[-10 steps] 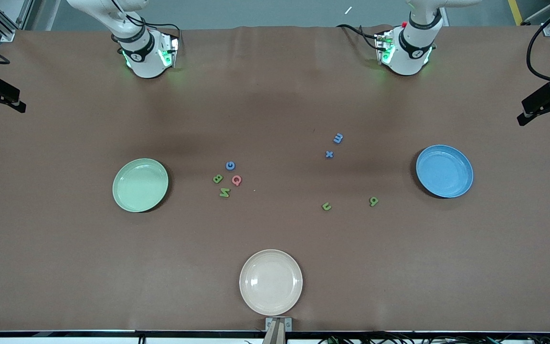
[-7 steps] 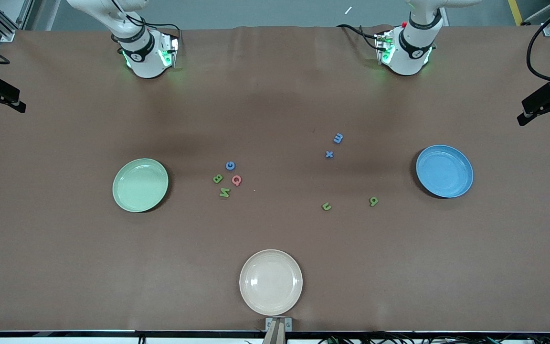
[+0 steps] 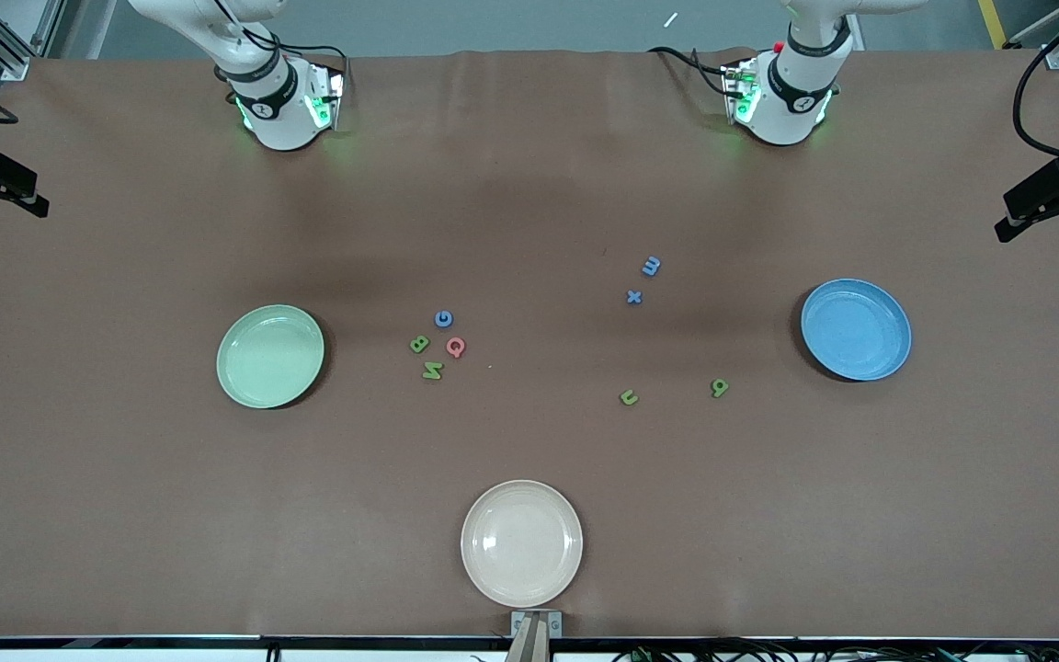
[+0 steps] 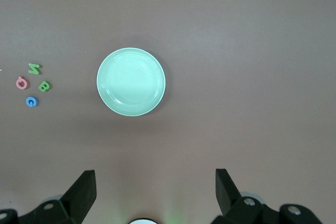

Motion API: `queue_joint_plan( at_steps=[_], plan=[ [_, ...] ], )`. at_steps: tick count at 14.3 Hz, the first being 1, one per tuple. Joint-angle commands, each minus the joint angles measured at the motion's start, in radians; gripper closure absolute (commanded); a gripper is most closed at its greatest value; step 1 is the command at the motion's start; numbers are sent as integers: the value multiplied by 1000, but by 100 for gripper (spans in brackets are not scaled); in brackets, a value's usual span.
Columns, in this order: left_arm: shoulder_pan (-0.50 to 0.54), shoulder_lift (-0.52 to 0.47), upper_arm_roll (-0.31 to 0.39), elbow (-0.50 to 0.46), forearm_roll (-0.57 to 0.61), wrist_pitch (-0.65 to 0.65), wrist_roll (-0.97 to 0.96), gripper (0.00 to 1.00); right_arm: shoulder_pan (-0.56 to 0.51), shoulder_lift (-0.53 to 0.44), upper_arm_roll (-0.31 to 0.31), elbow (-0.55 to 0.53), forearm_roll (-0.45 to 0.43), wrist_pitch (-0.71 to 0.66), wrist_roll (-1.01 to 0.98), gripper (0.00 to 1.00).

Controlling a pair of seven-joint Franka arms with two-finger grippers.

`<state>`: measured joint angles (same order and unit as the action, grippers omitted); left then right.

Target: Sort upper and lower case letters into plates

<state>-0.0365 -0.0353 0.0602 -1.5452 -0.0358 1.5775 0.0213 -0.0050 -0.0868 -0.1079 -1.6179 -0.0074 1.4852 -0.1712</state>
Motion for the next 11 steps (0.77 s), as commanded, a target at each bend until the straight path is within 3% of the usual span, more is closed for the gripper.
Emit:
queue_joint_plan(
  at_steps=[1,6,11],
  plan=[
    [-5,34,-11,-3,-36,-36,-1,0,-6,-31,4,-34,-11,13,-13,0],
    [-6,132,-85,-42,-58,40,-95,0,-7,-24,4,-7,-11,7,-13,0],
    [-10,196,-204,-235,-39,330,-308,0,-7,-19,4,-2,-14,10,-13,0]
  ],
)
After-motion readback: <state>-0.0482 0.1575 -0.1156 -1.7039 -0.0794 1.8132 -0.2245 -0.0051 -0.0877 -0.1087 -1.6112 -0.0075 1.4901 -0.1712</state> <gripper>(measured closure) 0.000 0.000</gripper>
